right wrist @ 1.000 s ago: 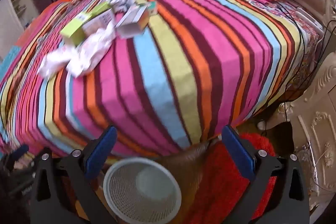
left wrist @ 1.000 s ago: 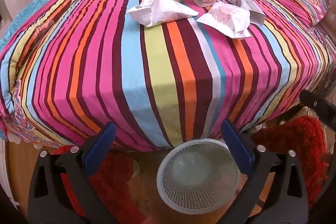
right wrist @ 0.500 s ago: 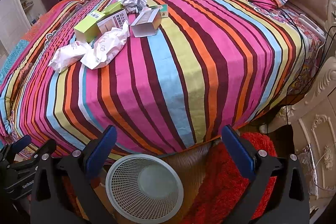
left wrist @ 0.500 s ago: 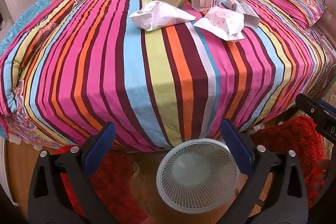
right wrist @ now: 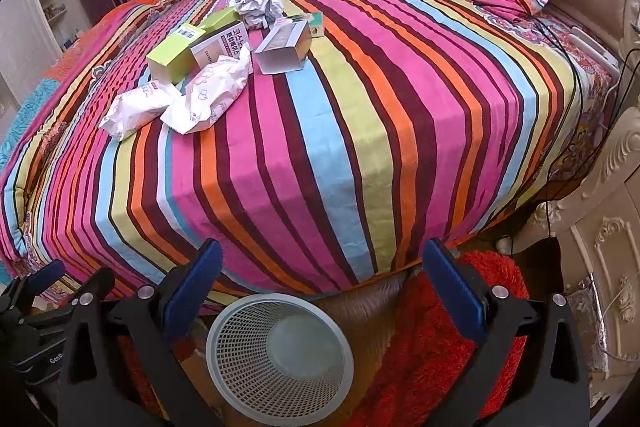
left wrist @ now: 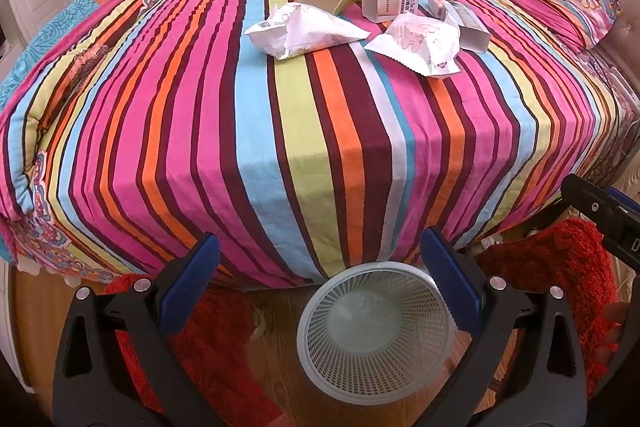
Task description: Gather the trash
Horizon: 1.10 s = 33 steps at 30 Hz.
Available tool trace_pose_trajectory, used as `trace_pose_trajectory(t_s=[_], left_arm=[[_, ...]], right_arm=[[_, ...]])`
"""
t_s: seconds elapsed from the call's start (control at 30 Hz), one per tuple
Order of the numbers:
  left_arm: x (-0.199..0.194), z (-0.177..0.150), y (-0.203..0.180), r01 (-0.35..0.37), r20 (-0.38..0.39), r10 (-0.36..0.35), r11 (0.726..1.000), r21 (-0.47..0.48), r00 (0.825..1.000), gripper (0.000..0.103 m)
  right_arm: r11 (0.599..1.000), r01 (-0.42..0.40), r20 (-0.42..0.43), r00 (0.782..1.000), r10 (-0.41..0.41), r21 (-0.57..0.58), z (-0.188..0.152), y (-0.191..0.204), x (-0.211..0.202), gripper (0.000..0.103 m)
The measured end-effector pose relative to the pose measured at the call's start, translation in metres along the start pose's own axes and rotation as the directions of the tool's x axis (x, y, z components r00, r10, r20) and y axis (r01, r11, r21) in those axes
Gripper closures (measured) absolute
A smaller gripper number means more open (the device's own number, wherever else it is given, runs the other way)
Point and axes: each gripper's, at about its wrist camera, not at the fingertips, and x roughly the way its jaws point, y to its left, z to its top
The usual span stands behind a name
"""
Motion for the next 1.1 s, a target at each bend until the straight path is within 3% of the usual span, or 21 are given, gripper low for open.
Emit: trace_pose_trajectory(t_s=[0.3, 0.43, 0.67, 1.1], left_arm=[[-0.004, -0.002, -0.002, 0.015, 0.029, -0.015, 1.0, -0.011, 0.999, 0.006], [-0.002, -0.007, -0.002, 0.017, -0.048, -0.017, 1.0, -0.006, 0.999, 0.006], [0.0, -0.01, 0.0, 0.0, -0.102, 0.002, 1.0, 0.014, 0.995, 0.006], [0.001, -0.009, 0.007, -0.038, -0.101, 0.041, 0.999, 0.032, 0.994, 0.006]], right_arm=[[1.0, -0.01, -0.008, 1.0, 0.01, -0.011, -0.003, 0.002, -0.002, 0.007], [1.0, -0.012, -0.015, 1.0, 0.012, -0.014, -0.004, 0.004, -0.002, 0.007], [1.0, -0.013, -0.013, 1.0, 0.013, -0.015, -0.004, 0.006, -0.004, 0.007], [0.999, -0.018, -0.03, 0.999, 0.017, -0.03, -0.007, 0.012, -0.002, 0.007]])
